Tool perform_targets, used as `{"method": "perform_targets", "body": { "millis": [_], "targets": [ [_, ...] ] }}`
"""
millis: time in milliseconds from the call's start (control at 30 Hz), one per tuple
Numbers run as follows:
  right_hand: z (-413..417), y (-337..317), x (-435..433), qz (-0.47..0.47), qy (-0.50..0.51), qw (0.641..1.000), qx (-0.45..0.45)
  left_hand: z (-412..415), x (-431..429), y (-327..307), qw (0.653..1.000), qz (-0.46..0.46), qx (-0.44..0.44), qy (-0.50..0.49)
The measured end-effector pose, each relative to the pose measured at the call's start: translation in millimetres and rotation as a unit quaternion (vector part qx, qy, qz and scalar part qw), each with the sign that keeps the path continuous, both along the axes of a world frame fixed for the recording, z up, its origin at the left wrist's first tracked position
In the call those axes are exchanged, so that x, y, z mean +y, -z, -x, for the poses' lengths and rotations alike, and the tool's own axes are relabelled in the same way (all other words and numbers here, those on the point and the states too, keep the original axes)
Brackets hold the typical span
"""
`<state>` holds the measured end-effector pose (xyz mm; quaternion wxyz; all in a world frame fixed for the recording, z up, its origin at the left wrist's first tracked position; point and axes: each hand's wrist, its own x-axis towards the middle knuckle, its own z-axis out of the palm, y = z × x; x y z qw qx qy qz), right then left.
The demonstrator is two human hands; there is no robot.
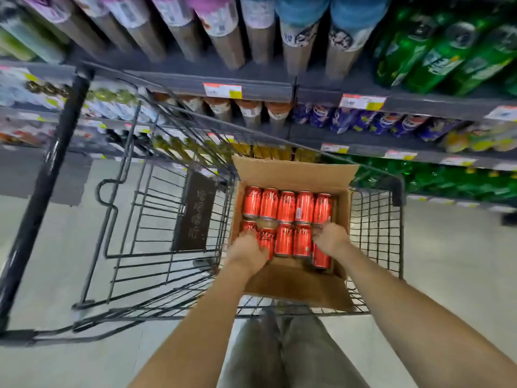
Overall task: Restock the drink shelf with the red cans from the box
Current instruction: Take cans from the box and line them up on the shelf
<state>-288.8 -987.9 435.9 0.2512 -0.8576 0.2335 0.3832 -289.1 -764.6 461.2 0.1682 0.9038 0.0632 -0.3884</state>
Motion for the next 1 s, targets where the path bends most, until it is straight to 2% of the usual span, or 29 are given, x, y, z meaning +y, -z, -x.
{"method": "perform_targets", "body": {
  "millis": [233,367,533,600,700,833,1000],
  "targets": [
    [7.4,76.2,-12.3,0.004,0.088,0.993,0.072,-6.8,-49.0,76.2,0.995,0.055,0.084,-0.016],
    [11.2,118.3,-25.4,0.002,0.148,0.985,0.084,-7.8,-72.4,133.6,0.991,0.081,0.106,0.001],
    [21.8,160.3,-35.2,-0.011,0.211,0.973,0.089,-14.6,-102.4,166.2,0.980,0.158,0.114,-0.051],
    [24.2,169.7,-32.8,-0.016,0.242,0.966,0.089,-13.6,-115.9,185.4,0.983,0.150,0.095,-0.056],
    [24.3,180.8,-29.6,0.021,0.249,0.965,0.081,-1.2,-133.9,237.8,0.981,0.128,0.119,-0.083],
    [26.2,183.9,-26.8,0.041,0.257,0.962,0.077,-16.2,-149.4,220.2,0.966,0.122,0.143,-0.176],
    [30.4,179.8,-25.7,0.036,0.277,0.959,0.044,-16.7,-148.8,225.4,0.975,0.092,0.120,-0.166]
  ]
}}
